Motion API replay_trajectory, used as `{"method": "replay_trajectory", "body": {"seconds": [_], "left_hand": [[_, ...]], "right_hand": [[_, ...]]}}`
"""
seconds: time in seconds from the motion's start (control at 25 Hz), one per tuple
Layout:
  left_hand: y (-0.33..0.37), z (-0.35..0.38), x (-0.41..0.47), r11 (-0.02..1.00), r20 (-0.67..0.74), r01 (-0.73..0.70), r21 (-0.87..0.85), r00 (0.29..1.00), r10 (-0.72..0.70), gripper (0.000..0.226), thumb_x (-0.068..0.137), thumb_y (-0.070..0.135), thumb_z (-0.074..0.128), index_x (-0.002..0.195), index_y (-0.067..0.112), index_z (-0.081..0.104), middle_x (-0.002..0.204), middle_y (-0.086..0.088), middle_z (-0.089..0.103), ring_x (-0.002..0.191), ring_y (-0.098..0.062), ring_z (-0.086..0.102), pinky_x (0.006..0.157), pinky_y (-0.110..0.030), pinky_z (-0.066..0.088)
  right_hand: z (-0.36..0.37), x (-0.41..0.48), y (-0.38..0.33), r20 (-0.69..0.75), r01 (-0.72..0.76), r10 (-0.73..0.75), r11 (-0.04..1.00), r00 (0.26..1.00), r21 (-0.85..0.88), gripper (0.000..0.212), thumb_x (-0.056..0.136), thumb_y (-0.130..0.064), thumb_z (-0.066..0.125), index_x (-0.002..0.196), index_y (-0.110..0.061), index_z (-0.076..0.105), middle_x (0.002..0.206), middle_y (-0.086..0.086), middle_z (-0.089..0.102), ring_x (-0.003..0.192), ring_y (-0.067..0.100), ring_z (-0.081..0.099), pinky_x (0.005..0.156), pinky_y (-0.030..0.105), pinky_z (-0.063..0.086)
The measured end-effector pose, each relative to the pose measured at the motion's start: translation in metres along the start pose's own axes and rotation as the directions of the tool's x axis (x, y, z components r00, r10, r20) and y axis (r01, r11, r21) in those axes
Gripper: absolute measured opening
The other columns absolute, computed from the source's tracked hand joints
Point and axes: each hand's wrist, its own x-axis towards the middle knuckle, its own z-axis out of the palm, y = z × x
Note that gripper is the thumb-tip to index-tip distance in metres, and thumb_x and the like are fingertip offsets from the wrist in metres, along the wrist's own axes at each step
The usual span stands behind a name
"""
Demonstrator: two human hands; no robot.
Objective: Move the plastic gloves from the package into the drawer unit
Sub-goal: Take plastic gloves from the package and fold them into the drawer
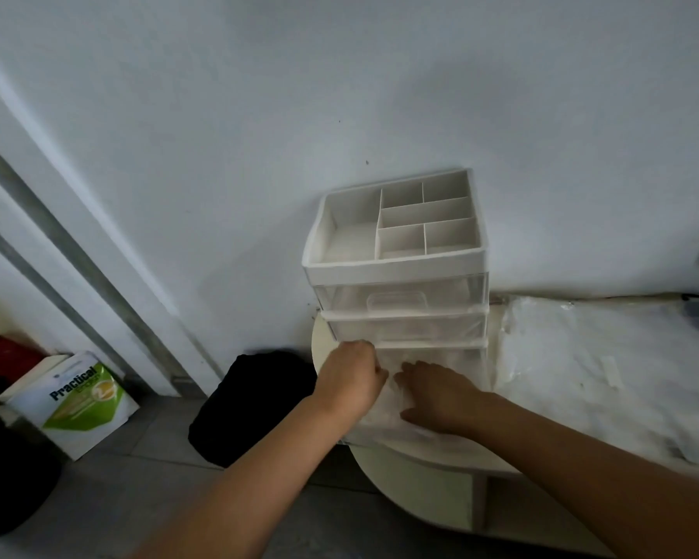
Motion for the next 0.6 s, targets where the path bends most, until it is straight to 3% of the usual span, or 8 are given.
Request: {"method": "replay_trajectory", "body": {"seconds": [0.08,0.16,0.28,0.36,0.44,0.6], "left_hand": [[0.0,0.016,0.005,0.999,0.207,0.016,-0.037,0.978,-0.008,0.029,0.092,0.025,0.06,0.115,0.007,0.061,0.118,-0.011,0.063,0.109,-0.025,0.059,0.087,-0.029,0.044],[-0.002,0.026,0.011,0.999,0.374,0.013,-0.038,0.927,0.003,0.043,0.089,0.028,0.063,0.126,0.007,0.052,0.129,-0.012,0.055,0.117,-0.025,0.053,0.093,-0.027,0.04],[-0.008,0.034,0.017,0.999,0.481,0.015,-0.049,0.876,0.01,0.074,0.086,0.034,0.067,0.144,0.007,0.03,0.148,-0.013,0.034,0.134,-0.026,0.036,0.109,-0.029,0.031],[-0.011,0.037,0.018,0.999,0.537,0.033,-0.022,0.843,-0.015,0.094,0.084,0.036,0.069,0.152,0.01,0.008,0.158,-0.011,0.011,0.144,-0.027,0.018,0.117,-0.035,0.021],[-0.012,0.039,0.019,0.999,0.562,0.041,-0.015,0.826,-0.026,0.102,0.082,0.037,0.071,0.153,0.014,0.0,0.16,-0.009,0.0,0.146,-0.027,0.01,0.118,-0.039,0.019],[-0.009,0.035,0.018,0.998,0.519,0.043,-0.041,0.855,-0.016,0.097,0.081,0.031,0.073,0.151,0.012,0.008,0.158,-0.013,0.005,0.144,-0.033,0.013,0.117,-0.042,0.02]], "right_hand": [[0.0,0.003,0.0,-0.026,0.014,-0.014,1.0,1.0,-0.013,0.057,0.091,-0.037,0.053,0.14,-0.012,0.039,0.145,0.009,0.038,0.128,0.023,0.041,0.106,0.03,0.031],[0.003,0.005,0.0,0.009,0.028,-0.028,0.999,1.0,-0.028,0.063,0.092,-0.04,0.051,0.145,-0.014,0.03,0.153,0.008,0.027,0.136,0.023,0.032,0.112,0.037,0.022],[0.005,0.004,0.005,0.158,-0.075,0.066,0.996,0.985,0.05,0.084,0.088,-0.056,0.051,0.151,-0.025,0.007,0.159,0.001,-0.002,0.146,0.029,-0.001,0.113,0.057,0.002],[0.001,0.001,0.009,0.197,-0.16,0.146,0.985,0.97,0.058,0.094,0.083,-0.06,0.054,0.151,-0.026,0.0,0.159,0.0,-0.007,0.144,0.034,-0.013,0.112,0.059,-0.001],[-0.008,-0.002,0.008,0.201,-0.181,0.175,0.983,0.964,0.01,0.095,0.085,-0.049,0.06,0.151,-0.018,0.0,0.159,0.006,-0.001,0.144,0.035,-0.008,0.114,0.054,0.0],[-0.013,-0.001,0.006,0.166,-0.131,0.134,0.991,0.977,-0.026,0.089,0.085,-0.037,0.065,0.149,-0.009,0.011,0.156,0.01,0.015,0.145,0.027,0.008,0.116,0.049,0.002]]}}
